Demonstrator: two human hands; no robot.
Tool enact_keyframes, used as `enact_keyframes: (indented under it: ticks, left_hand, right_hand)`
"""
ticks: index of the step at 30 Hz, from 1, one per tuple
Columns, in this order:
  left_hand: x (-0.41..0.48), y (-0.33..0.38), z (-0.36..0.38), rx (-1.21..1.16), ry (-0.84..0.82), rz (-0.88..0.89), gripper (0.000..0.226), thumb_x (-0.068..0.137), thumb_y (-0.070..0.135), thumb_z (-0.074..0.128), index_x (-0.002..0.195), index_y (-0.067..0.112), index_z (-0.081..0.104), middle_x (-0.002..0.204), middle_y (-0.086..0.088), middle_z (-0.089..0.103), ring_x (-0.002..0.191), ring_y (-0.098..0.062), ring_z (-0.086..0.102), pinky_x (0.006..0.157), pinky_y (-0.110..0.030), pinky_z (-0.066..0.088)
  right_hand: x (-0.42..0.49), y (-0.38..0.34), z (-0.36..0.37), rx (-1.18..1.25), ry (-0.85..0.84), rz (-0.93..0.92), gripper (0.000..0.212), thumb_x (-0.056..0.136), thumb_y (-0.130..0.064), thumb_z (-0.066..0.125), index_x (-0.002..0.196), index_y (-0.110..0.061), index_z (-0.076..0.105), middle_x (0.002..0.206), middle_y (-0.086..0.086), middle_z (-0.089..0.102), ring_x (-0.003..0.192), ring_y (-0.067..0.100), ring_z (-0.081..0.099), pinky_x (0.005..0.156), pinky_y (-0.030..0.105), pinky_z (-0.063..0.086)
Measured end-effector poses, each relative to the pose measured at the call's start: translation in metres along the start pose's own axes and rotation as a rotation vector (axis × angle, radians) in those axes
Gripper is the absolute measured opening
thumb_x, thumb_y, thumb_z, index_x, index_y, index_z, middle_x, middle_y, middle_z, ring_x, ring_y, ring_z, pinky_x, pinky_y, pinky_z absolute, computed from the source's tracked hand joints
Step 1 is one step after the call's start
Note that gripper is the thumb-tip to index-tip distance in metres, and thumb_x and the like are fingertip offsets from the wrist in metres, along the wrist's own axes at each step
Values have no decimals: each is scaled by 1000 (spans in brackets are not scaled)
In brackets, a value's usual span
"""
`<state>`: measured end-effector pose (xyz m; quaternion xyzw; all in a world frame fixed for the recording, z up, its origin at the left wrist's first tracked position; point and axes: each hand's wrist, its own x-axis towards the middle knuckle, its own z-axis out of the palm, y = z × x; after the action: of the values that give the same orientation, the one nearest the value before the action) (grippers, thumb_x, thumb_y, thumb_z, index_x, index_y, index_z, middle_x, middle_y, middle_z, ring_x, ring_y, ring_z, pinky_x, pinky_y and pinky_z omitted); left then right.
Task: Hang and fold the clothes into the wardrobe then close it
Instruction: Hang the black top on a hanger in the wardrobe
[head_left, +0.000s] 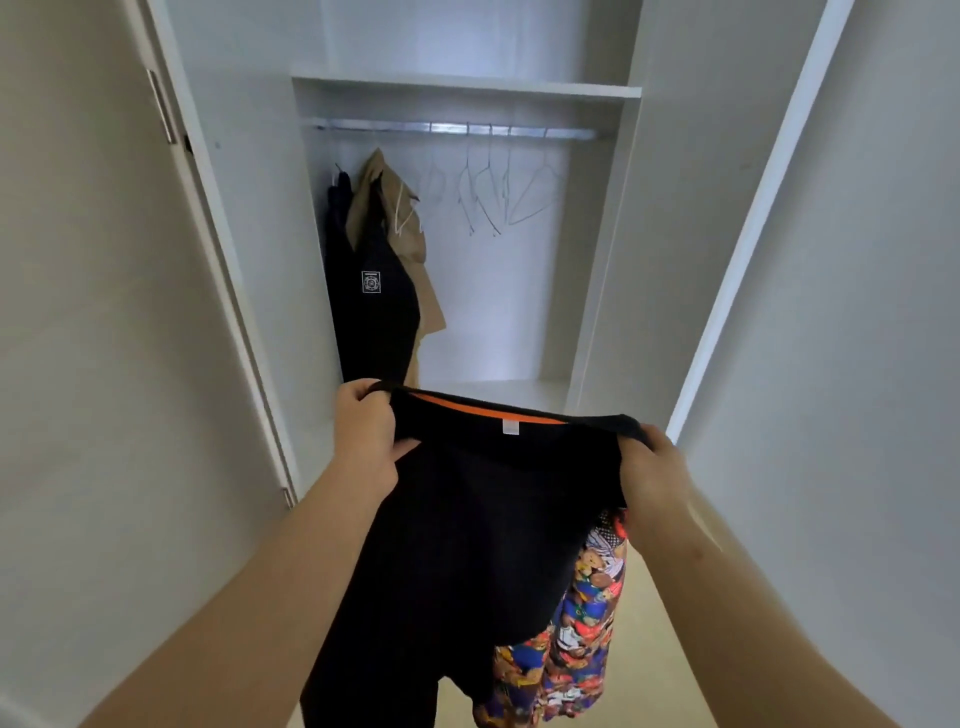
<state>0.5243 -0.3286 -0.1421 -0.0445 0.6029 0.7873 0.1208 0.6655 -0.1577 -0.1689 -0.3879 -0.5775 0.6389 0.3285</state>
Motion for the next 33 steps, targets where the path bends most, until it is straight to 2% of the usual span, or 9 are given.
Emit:
enact_keyframes:
  ticks: [2,6,10,15,20,26,30,33]
  left_hand:
    - [26,3,13,-12,34,3,21,90,0,39,96,17,50,116,-14,56,103,-27,58,58,-35,54]
    - [91,19,50,-50,109,18,29,89,-1,38,113,11,50,120,-17,55,103,-28,58,55,-33,52]
    - [148,32,78,-87,220,57,33,88,-2,38,116,10,52,118,-18,56,105,-31,58,61,-36,54]
    - [207,47,103,-188,353,145,32,84,-5,37,95,20,54,89,-6,58,73,-17,56,55,-28,50]
    - [288,54,116,-168,329,133,30,82,-5,39,85,20,55,87,-7,58,73,-20,57,54,-29,49]
    - [410,77,155,-116,161,84,22,81,0,49,80,20,57,88,-9,61,80,-23,61,61,-33,51]
    - [492,116,170,-108,95,94,21,82,0,51,83,19,60,91,-9,62,84,-25,62,61,-33,51]
    - [538,134,178,-109,49,46,22,83,-2,53,91,16,63,95,-11,63,87,-26,62,63,-33,52]
  right_hand:
    - [34,-1,18,-11,-40,-12,21,86,-4,49,90,-20,61,89,6,65,85,23,62,81,37,53]
    - [114,-13,58,-21,-134,-29,18,83,-6,54,83,-22,62,87,7,67,84,26,65,80,41,55]
    - [186,-22,103,-28,-190,-21,16,80,-12,56,85,-25,63,89,3,68,86,24,66,83,45,55]
    - [246,-16,169,-66,-278,49,14,81,-12,54,87,-19,65,91,7,67,89,27,65,84,44,55]
    - [307,-10,227,-146,-294,32,18,85,-12,51,97,-18,63,94,2,65,89,20,61,79,35,52]
    - [386,-24,310,-246,-296,-8,24,84,-2,44,93,-18,60,88,7,64,85,27,62,74,38,51]
    - [430,-45,373,-213,-266,-31,25,84,-1,43,95,-18,58,87,5,60,68,21,57,58,30,46]
    - [447,-53,409,-170,-244,-83,22,85,-7,48,98,-25,53,89,-1,58,65,13,54,56,24,41]
